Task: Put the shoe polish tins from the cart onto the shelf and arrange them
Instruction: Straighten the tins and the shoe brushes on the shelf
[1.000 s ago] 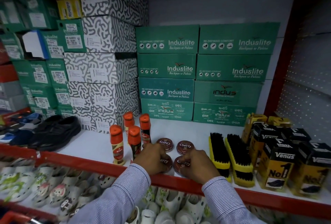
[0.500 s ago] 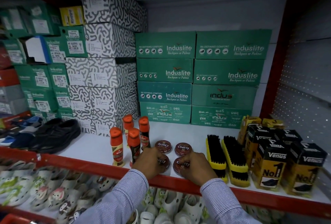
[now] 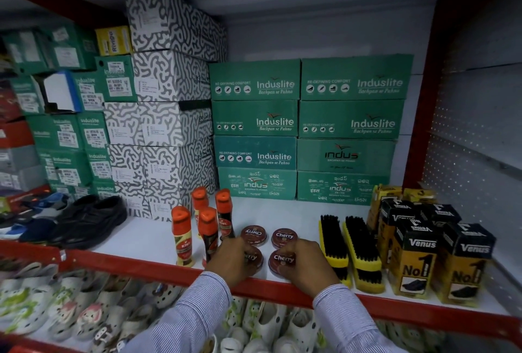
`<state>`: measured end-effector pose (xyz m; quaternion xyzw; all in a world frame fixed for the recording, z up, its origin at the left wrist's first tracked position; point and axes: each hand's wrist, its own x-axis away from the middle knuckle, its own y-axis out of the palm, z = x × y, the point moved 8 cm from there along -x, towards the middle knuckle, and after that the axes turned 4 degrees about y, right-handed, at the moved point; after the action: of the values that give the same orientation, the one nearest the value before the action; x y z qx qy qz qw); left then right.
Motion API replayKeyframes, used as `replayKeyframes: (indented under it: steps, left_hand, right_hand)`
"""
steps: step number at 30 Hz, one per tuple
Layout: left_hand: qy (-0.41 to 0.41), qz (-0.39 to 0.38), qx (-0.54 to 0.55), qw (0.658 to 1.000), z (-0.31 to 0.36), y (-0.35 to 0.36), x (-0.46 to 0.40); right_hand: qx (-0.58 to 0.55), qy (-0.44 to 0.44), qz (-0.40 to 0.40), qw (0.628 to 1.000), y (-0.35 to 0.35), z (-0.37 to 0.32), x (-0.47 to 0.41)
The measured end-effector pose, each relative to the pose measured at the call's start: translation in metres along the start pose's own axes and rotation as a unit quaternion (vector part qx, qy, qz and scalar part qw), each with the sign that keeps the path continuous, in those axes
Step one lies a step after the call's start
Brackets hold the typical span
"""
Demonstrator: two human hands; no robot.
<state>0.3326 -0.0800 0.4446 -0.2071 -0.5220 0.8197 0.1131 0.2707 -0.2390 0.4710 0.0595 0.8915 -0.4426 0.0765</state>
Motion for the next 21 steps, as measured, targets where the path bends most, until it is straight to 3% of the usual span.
replayKeyframes:
  steps: [5, 8, 15, 21]
  left_hand:
    - [0.047, 0.079, 0.009, 0.996, 0.046, -0.015, 0.000]
    - [0.094, 0.048, 0.034, 0.994, 0.096, -0.003, -0.006]
    - [0.143, -0.022, 0.017, 0.989, 0.163, 0.046, -0.024]
    - [0.140, 0.007, 0.021, 0.990, 0.173, 0.053, -0.028]
  right_hand:
    - [-0.012, -0.060, 0.114, 0.992, -0.054, 0.001, 0.020]
    - [0.019, -0.046, 0.166, 0.985, -0.085, 0.025, 0.024]
    - [0.129, 0.039, 0.071, 0.988, -0.084, 0.092, 0.021]
    - [0.135, 0.030, 0.068, 0.988, -0.084, 0.103, 0.022]
